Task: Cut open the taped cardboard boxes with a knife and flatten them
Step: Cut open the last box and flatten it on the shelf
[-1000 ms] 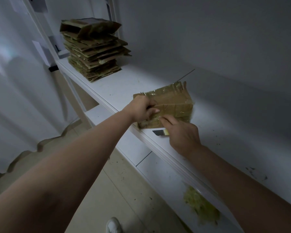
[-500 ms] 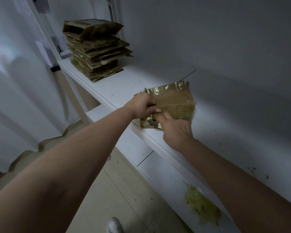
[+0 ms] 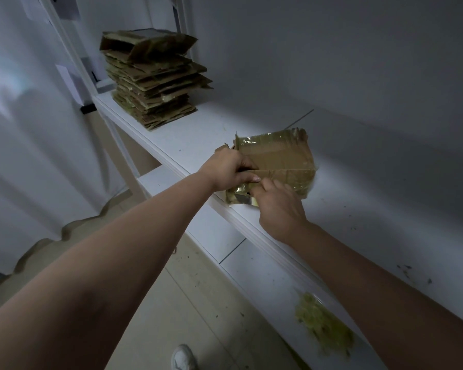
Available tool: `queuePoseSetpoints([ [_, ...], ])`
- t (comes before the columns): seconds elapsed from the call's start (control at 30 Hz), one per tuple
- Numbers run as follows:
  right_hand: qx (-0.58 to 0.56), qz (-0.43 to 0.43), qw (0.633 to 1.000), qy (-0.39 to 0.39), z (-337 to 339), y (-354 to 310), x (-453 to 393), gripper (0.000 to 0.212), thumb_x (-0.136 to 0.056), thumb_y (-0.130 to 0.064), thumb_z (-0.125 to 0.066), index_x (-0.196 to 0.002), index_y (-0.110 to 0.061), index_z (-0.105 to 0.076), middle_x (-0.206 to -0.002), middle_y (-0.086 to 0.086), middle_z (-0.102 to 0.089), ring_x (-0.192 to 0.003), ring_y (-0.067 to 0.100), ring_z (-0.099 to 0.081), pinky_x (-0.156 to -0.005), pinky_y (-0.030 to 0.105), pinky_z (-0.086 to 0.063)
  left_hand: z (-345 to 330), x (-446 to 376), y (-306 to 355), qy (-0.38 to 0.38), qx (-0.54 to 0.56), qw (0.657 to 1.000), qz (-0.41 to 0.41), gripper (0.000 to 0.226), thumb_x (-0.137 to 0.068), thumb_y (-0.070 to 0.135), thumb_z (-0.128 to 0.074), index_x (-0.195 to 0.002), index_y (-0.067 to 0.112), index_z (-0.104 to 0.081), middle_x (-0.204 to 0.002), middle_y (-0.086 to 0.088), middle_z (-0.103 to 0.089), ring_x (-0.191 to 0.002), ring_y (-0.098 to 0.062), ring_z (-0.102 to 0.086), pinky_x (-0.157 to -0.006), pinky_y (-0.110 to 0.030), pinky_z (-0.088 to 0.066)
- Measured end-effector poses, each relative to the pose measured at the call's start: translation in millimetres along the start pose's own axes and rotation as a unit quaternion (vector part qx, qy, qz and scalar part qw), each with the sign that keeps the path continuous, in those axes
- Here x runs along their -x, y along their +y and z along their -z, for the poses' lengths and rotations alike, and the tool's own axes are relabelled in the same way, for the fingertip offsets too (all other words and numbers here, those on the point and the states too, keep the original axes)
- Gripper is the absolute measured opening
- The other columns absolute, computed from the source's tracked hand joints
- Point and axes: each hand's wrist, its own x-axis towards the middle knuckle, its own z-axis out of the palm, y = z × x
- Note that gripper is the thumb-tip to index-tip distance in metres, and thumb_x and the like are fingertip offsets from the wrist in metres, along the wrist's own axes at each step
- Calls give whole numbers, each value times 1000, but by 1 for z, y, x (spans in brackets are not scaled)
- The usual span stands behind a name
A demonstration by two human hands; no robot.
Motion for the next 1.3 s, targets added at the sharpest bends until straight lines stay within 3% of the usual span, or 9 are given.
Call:
queuePoseSetpoints([
  [0.13,-7,27,998,58,-4,-1,5,41,-64,-7,-26,-77,-6,-65,-81,9,-60,-74,30,-57,-61,30,-44,-4,2,-2,16,-17,1000,0,47,-81,56,-51,-91,17,-75,-80,-3,-71,-76,-22,-62,-69,-23,-35],
  [0.3,-35,14,998,44,-15,0,15,50,-66,-8,-23,-91,-7,-66,-82,8,-58,-68,29,-56,-60,31,-44,-8,4,3,50,-41,998,17,27,-93,39,-59,-105,19,-74,-90,-4,-71,-85,-25,-62,-71,-36,-48],
  [0.4,-27,-7,998,62,-19,-5,22,43,-67,-5,-32,-94,-7,-65,-81,9,-56,-70,29,-55,-60,32,-43,-10,2,7,59,-68,996,28,28,-94,37,-56,-111,20,-71,-97,-2,-71,-91,-24,-62,-71,-32,-45],
  [0.5,-35,1,997,69,-20,-4,27,47,-67,-6,-26,-94,-8,-65,-80,8,-56,-69,28,-55,-60,32,-43,-10,4,8,56,-65,996,21,27,-94,36,-57,-111,19,-71,-101,-1,-71,-94,-23,-62,-69,-28,-40],
  [0.63,-61,-1,996,66,-11,7,16,46,-63,-8,-25,-86,-13,-64,-78,7,-57,-69,29,-54,-61,34,-44,-1,10,8,52,-28,998,14,29,-91,38,-63,-111,19,-72,-104,1,-72,-94,-19,-63,-76,-29,-45],
  [0.77,-50,-18,998,13,-7,12,14,43,-68,4,-44,-104,-7,-62,-86,12,-65,-81,36,-57,-65,35,-40,-2,13,7,52,-39,998,18,32,-90,44,-62,-114,25,-71,-103,3,-73,-94,-19,-65,-78,-35,-50],
  [0.87,-73,2,996,42,-17,12,22,53,-64,-3,-34,-104,-7,-69,-86,8,-71,-76,34,-62,-67,35,-51,-10,15,5,60,-61,996,33,34,-90,50,-58,-117,33,-69,-102,6,-74,-93,-19,-66,-74,-36,-52],
  [1.03,-26,37,999,4,-35,10,40,60,-67,-11,-28,-110,-3,-70,-110,20,-68,-98,35,-66,-83,45,-55,-10,10,8,39,-77,995,59,34,-92,51,-55,-120,37,-66,-116,12,-69,-105,-16,-63,-76,-31,-51],
  [1.3,-33,57,994,86,-12,19,31,59,-65,-8,-28,-106,-1,-69,-89,9,-72,-77,30,-65,-71,34,-53,2,13,14,-6,-96,994,50,36,-93,47,-56,-126,34,-63,-118,9,-68,-109,-18,-60,-82,-29,-46],
])
